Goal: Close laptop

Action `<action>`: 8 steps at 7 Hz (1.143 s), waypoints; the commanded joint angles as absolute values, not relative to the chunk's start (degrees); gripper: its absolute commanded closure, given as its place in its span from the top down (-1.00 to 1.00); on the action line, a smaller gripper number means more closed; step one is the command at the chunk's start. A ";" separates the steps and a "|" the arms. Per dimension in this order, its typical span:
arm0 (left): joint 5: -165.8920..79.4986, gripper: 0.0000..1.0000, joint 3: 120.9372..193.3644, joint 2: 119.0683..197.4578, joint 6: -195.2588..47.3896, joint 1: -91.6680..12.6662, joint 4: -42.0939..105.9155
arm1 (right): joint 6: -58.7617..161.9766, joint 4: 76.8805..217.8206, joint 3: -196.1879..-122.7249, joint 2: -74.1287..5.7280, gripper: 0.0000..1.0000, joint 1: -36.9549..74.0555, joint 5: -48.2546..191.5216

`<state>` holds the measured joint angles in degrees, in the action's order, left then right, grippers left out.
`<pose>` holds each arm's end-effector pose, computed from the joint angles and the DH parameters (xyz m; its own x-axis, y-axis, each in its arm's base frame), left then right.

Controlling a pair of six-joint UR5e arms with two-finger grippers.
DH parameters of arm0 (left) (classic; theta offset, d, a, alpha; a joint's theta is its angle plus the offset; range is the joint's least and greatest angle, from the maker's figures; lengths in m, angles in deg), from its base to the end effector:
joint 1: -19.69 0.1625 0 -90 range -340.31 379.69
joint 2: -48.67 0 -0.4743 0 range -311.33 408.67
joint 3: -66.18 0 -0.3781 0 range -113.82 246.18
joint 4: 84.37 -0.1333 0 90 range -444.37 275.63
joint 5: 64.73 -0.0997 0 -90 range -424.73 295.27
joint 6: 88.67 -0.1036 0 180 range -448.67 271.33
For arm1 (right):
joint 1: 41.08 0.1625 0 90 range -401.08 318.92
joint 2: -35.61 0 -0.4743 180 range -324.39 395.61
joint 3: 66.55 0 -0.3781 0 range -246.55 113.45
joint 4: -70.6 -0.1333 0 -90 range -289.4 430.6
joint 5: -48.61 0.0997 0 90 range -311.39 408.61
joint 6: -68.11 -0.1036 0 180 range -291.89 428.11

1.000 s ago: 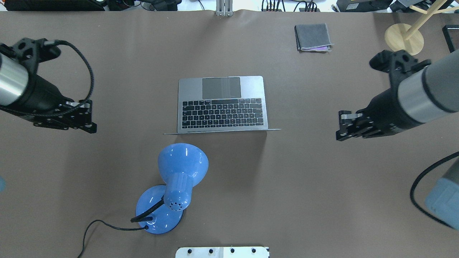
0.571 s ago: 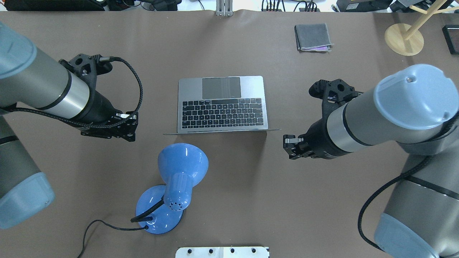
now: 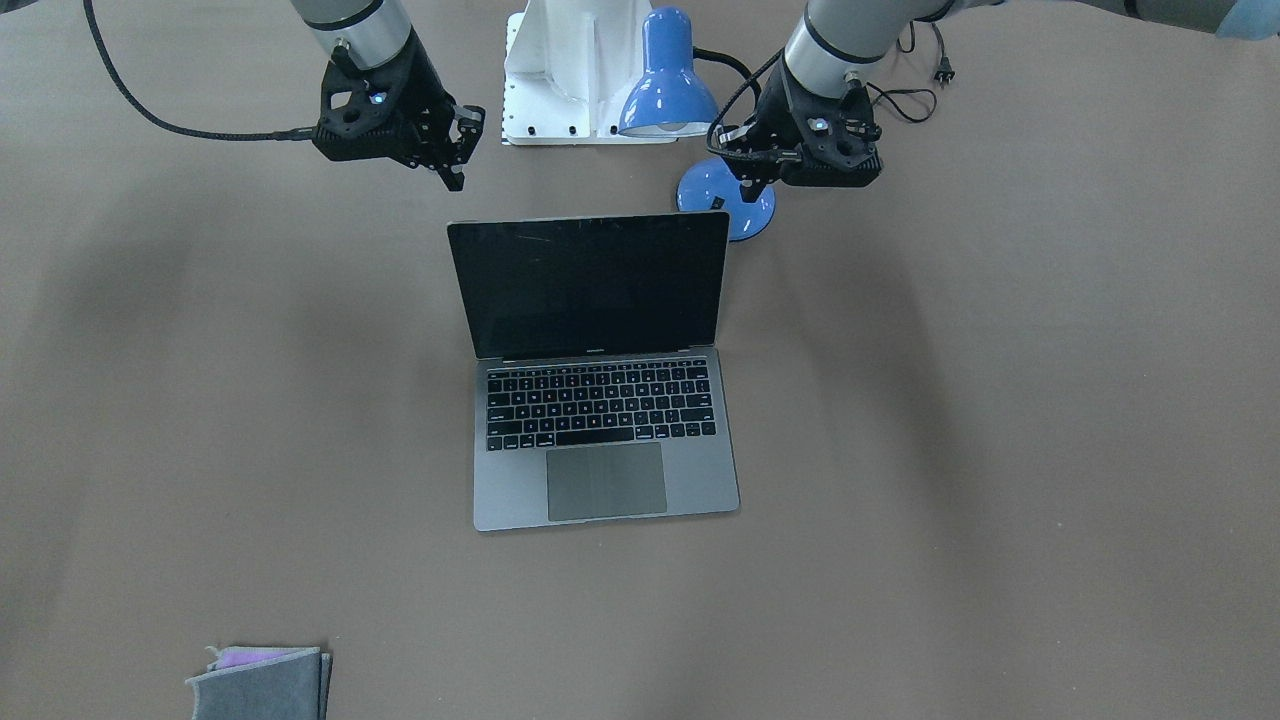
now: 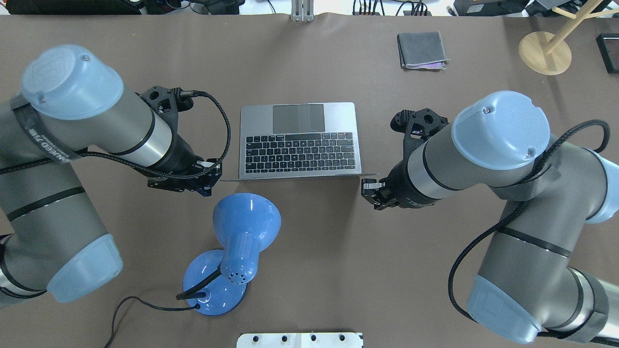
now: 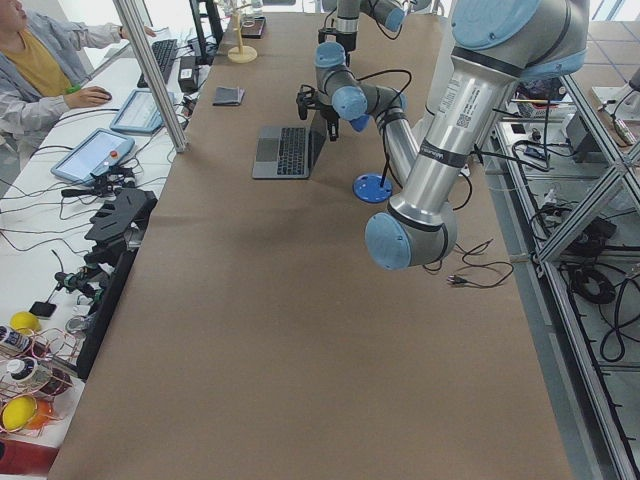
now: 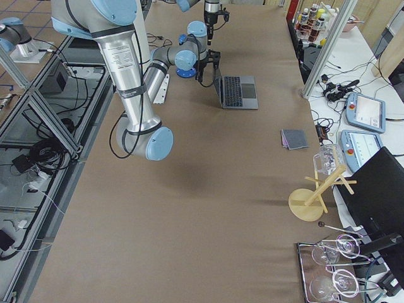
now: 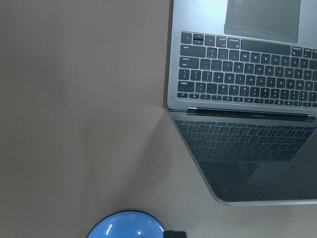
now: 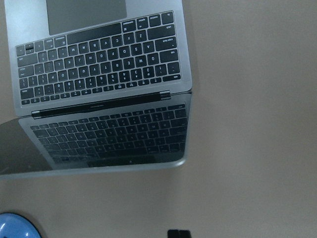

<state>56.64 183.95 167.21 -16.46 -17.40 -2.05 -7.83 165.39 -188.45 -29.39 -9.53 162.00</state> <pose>0.4057 -0.4062 0.2482 0.5641 -0.0994 -0.8197 0.0325 0.9946 -0.0983 -0.4147 -0.3628 0.2553 0.5595 0.0819 0.8248 -0.0797 0.9958 -0.0448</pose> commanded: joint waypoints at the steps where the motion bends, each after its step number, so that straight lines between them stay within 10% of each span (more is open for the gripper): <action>1: 55.94 -1.00 182.64 168.55 -15.46 -16.52 -1.84 | -7.57 165.44 -187.05 -28.03 -1.00 -9.09 161.55; 8: 53.50 -1.00 179.22 170.57 -15.45 -15.72 1.84 | -6.43 165.35 -182.66 -24.78 -1.00 -5.94 161.55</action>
<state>54.82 180.36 170.36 -15.34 -15.56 0.31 -7.05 165.35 -183.65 -25.61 -6.99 161.53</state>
